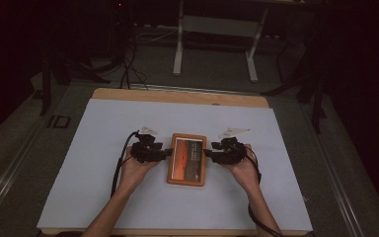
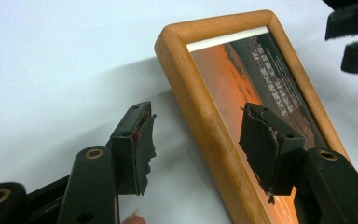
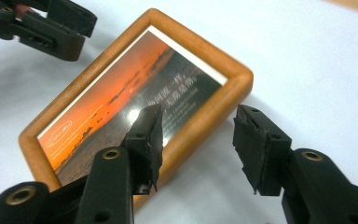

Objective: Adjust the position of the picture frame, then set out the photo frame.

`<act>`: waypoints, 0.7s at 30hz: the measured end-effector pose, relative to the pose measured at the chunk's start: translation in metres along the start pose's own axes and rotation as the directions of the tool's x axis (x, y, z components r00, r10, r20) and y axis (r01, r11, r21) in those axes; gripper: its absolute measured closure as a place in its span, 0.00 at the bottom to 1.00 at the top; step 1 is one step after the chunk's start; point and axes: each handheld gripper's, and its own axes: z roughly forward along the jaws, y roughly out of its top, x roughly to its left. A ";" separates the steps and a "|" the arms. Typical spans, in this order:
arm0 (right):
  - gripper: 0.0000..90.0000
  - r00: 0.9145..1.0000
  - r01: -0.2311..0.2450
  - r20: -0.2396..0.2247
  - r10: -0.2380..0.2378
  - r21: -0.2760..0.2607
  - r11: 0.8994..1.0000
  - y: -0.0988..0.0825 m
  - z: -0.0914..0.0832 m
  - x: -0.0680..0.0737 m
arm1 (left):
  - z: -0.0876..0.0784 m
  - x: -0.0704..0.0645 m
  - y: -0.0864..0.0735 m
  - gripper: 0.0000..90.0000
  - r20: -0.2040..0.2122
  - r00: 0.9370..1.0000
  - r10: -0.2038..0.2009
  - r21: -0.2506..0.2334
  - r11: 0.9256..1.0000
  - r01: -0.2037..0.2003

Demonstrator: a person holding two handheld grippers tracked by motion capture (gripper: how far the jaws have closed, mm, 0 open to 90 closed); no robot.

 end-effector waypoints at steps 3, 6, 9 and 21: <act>0.58 0.998 0.048 0.028 -0.048 0.011 0.999 0.007 0.003 0.006 | -0.003 0.000 -0.002 0.48 -0.006 1.000 0.010 0.008 1.000 -0.010; 0.58 0.998 0.052 0.035 -0.052 0.014 0.999 0.010 0.008 0.008 | -0.009 0.000 -0.004 0.48 0.000 1.000 0.002 -0.009 1.000 -0.001; 0.60 0.998 0.041 0.040 -0.042 0.018 0.999 0.012 0.013 0.005 | -0.014 -0.002 -0.005 0.48 0.007 1.000 0.024 -0.017 1.000 -0.024; 0.96 0.995 0.047 0.085 -0.048 0.016 0.999 0.022 0.029 0.002 | -0.024 -0.008 -0.008 0.48 0.041 0.997 0.059 -0.026 0.998 -0.058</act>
